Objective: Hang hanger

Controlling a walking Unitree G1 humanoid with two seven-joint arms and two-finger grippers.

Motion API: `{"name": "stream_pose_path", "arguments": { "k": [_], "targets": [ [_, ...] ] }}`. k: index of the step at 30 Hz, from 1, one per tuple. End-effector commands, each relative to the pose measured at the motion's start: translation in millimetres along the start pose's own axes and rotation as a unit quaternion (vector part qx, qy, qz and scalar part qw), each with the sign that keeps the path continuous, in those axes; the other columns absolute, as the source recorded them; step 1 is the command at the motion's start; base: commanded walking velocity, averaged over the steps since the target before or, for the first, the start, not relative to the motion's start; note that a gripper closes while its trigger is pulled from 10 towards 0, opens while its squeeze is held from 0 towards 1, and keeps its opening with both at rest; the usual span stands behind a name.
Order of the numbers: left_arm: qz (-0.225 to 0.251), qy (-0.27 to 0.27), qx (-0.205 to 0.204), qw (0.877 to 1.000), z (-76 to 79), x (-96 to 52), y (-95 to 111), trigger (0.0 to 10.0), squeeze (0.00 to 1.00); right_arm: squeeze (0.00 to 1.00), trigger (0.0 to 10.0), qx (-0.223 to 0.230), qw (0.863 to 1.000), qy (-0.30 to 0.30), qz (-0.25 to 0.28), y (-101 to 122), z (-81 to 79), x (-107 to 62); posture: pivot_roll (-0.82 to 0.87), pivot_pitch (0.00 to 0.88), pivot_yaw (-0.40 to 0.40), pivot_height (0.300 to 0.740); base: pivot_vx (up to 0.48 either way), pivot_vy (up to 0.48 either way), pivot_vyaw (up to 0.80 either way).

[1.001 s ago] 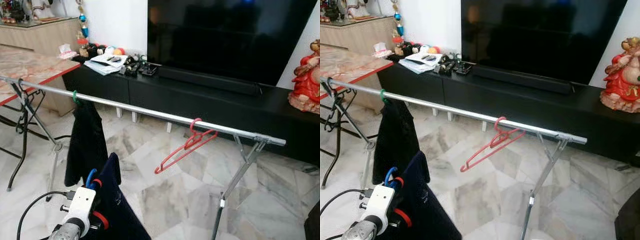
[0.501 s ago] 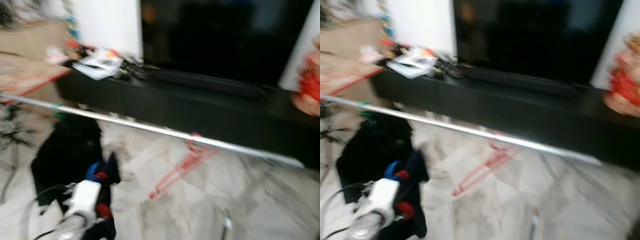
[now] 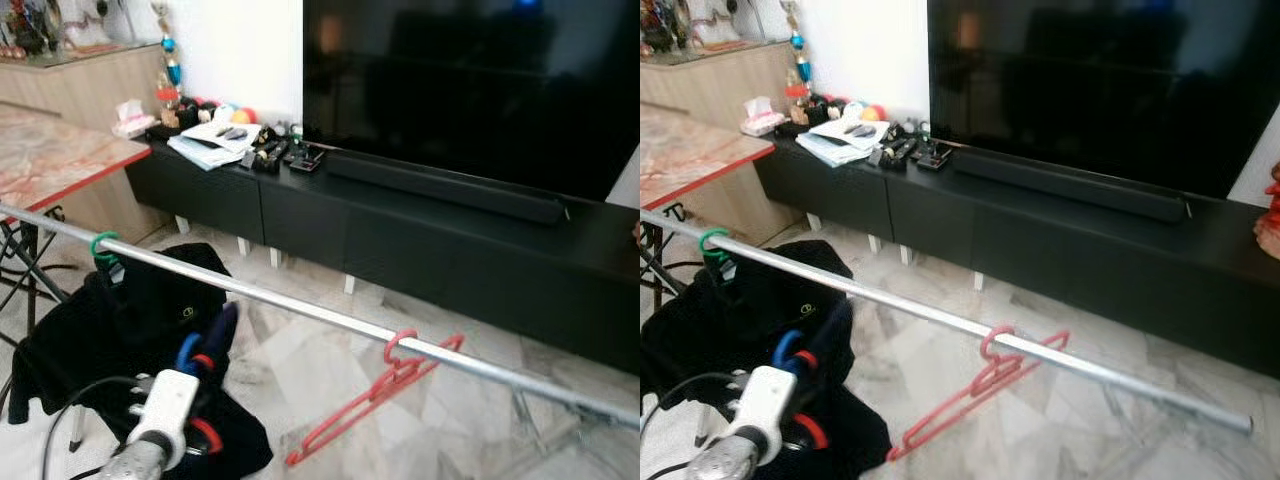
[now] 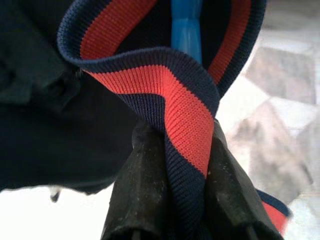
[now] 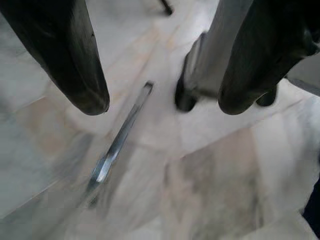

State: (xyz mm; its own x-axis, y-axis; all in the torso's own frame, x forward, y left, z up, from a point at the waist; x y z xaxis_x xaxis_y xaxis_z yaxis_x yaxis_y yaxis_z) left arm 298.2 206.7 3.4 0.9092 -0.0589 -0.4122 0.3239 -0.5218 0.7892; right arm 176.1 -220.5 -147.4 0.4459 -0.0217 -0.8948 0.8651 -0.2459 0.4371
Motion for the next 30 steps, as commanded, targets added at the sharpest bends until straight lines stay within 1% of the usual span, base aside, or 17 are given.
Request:
{"name": "stream_pose_path", "arguments": {
  "k": [1,5,6,8,9,10,15,17,19,22,23,25,26,27,28,30],
  "targets": [
    [0.012,0.016,0.014,1.0,-14.1,-1.0,5.2,10.0,0.0,0.0,10.0,-0.002,1.0,0.013,0.009,7.4,-11.4,1.9,0.19,0.0,-0.015,0.74,0.0,0.0,0.0],
    [0.025,0.018,0.027,0.999,-18.1,-0.1,12.2,10.0,0.0,0.0,10.0,-0.004,1.0,0.013,0.009,7.8,-11.4,1.9,0.19,0.0,-0.015,0.74,0.0,0.0,0.0],
    [0.035,0.014,0.04,0.998,-18.9,0.4,17.4,10.0,0.0,0.0,10.0,-0.004,1.0,0.014,0.009,7.8,-11.5,1.9,0.19,0.0,-0.015,0.74,0.0,0.0,0.0],
    [0.042,0.01,0.048,0.998,-19.1,0.7,21.5,10.0,0.0,0.0,10.0,-0.006,1.0,0.014,0.009,7.8,-11.7,1.9,0.19,0.0,-0.015,0.74,0.0,0.0,0.0],
    [0.052,0.008,0.063,0.997,-21.2,2.3,28.4,10.0,0.0,0.0,10.0,-0.006,1.0,0.013,0.009,7.8,-11.6,2.0,0.19,0.0,-0.016,0.74,0.0,0.0,0.0],
    [0.052,0.008,0.063,0.997,-21.2,2.3,28.4,10.0,0.0,0.0,10.0,-0.006,1.0,0.013,0.009,7.8,-11.6,2.0,0.19,0.0,-0.016,0.74,0.0,0.0,0.0],
    [0.081,0.01,0.083,0.993,-29.8,7.7,48.2,10.0,0.0,0.0,10.0,-0.005,1.0,0.014,0.009,8.0,-12.1,2.0,0.18,0.0,-0.013,0.74,0.0,0.0,0.0],
    [0.084,0.01,0.086,0.993,-31.3,9.0,51.3,10.0,0.0,0.0,10.0,-0.005,1.0,0.014,0.009,8.1,-12.2,2.1,0.19,0.0,-0.016,0.74,0.0,0.0,0.0],
    [0.094,0.014,0.092,0.991,-36.1,14.8,60.7,10.0,0.0,0.0,10.0,-0.007,1.0,0.013,0.009,8.5,-12.4,2.1,0.19,0.0,-0.017,0.74,0.0,0.0,0.0],
    [0.097,0.017,0.092,0.991,-38.2,17.3,64.4,10.0,0.0,0.0,10.0,-0.008,1.0,0.013,0.009,8.6,-12.5,2.2,0.19,0.0,-0.017,0.74,0.0,0.0,0.0],
    [0.094,0.02,0.088,0.991,-41.2,22.1,67.1,10.0,0.0,0.0,10.0,-0.005,1.0,0.013,0.01,8.9,-12.5,2.2,0.18,0.0,-0.017,0.74,0.0,0.0,0.0],
    [0.092,0.021,0.091,0.991,-42.1,26.0,68.7,10.0,0.0,0.0,10.0,-0.005,1.0,0.013,0.01,9.3,-12.5,2.2,0.18,0.0,-0.019,0.74,0.0,0.0,0.0],
    [0.075,0.017,0.098,0.992,-41.8,31.9,66.6,10.0,0.0,0.0,10.0,-0.009,1.0,0.013,0.009,9.4,-12.7,2.3,0.18,0.0,-0.019,0.74,0.0,0.0,0.0],
    [0.075,0.017,0.098,0.992,-41.8,31.9,66.6,10.0,0.0,0.0,10.0,-0.009,1.0,0.013,0.009,9.4,-12.7,2.3,0.18,0.0,-0.019,0.74,0.0,0.0,0.0],
    [0.07,0.018,0.107,0.992,-42.3,36.2,68.5,10.0,0.0,0.0,10.0,-0.013,1.0,0.013,0.008,9.7,-12.7,2.3,0.17,0.0,-0.02,0.74,0.0,0.0,0.0],
    [0.073,0.019,0.097,0.992,-41.3,41.6,75.3,10.0,0.0,0.0,10.0,-0.013,1.0,0.013,0.009,10.0,-12.7,2.3,0.17,0.0,-0.022,0.74,0.0,0.0,0.0]
  ]
}}
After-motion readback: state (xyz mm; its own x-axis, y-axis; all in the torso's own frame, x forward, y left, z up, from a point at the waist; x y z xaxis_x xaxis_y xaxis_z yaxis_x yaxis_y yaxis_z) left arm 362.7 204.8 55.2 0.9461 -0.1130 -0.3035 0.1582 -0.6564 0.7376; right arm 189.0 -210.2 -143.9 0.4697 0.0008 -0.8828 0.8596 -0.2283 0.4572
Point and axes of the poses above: a point about 5 cm out from each wrist's last joint towards the gripper, its own x axis pointing out of the wrist towards the gripper, its own y axis along the axis of the wrist's last joint, z = x × y, the point moved 6 cm from there along x, pointing out of the wrist towards the gripper, and after that the axes turned 15 degrees about x, right-handed, at the moved point
